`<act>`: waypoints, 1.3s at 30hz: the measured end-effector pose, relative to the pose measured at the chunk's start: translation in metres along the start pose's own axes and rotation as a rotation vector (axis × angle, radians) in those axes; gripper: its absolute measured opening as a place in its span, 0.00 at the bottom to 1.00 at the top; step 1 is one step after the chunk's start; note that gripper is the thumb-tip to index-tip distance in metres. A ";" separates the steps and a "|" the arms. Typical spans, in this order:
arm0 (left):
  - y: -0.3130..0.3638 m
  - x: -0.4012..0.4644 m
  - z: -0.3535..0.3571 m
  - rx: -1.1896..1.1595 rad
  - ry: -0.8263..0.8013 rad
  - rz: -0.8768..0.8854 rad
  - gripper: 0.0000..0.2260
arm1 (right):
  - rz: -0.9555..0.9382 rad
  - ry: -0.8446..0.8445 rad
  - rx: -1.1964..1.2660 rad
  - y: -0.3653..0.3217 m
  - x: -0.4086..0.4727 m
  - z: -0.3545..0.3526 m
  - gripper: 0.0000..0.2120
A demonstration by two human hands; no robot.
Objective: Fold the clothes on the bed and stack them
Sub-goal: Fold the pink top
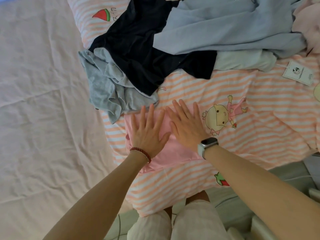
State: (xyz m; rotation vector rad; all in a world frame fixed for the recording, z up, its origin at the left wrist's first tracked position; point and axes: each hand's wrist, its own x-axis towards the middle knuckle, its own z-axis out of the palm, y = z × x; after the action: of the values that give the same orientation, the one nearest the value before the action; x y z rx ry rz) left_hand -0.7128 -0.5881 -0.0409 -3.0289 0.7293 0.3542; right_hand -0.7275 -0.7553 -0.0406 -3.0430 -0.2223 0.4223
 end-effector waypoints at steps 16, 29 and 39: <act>-0.035 -0.040 -0.011 -0.815 0.045 -0.662 0.27 | 0.660 0.224 0.808 0.029 -0.073 -0.008 0.15; -0.023 -0.023 -0.017 -1.187 -0.134 -0.767 0.23 | 0.816 -0.048 1.268 0.018 -0.056 -0.001 0.15; 0.065 -0.155 -0.054 -1.167 0.252 -0.983 0.14 | 0.590 0.074 1.216 -0.016 -0.173 -0.035 0.16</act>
State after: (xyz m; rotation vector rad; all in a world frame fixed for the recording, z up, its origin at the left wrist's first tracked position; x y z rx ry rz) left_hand -0.8644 -0.5797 0.0484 -3.8356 -1.5232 0.4370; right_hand -0.8847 -0.7669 0.0402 -1.8432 0.6916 0.2897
